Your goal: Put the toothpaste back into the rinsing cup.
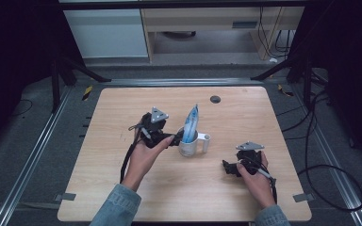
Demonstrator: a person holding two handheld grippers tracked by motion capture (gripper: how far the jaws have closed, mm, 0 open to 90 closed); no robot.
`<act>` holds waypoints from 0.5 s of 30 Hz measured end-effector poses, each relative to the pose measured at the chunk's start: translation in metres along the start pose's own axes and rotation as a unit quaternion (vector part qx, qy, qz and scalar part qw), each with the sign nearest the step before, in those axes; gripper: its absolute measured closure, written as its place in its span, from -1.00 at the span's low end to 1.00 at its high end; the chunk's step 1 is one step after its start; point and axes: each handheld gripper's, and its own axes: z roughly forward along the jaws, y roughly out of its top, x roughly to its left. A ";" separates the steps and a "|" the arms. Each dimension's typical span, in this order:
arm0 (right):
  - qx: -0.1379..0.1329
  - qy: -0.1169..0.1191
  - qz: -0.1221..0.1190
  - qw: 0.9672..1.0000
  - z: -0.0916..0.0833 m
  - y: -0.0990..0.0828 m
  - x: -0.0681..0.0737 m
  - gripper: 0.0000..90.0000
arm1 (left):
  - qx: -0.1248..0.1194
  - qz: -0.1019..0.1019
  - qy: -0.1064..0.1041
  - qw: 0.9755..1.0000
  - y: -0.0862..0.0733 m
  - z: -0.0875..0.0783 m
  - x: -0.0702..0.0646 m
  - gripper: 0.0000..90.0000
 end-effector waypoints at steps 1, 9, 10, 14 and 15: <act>-0.001 -0.002 -0.002 1.000 0.000 0.000 0.000 -0.99 | 0.002 0.001 0.003 1.000 -0.002 -0.001 0.003 -0.85; -0.001 -0.007 0.003 1.000 -0.001 -0.001 0.001 -0.99 | 0.011 -0.002 0.020 1.000 -0.022 -0.016 0.028 -0.89; -0.001 -0.007 0.003 1.000 -0.001 -0.001 0.001 -0.99 | 0.012 -0.003 0.023 1.000 -0.025 -0.017 0.032 -0.90; -0.001 -0.007 0.003 1.000 -0.001 -0.001 0.001 -0.99 | 0.027 0.001 0.034 0.999 -0.034 -0.018 0.045 -0.90; -0.001 -0.007 0.003 1.000 -0.001 -0.001 0.001 -0.99 | 0.033 0.001 0.038 0.999 -0.037 -0.017 0.049 -0.90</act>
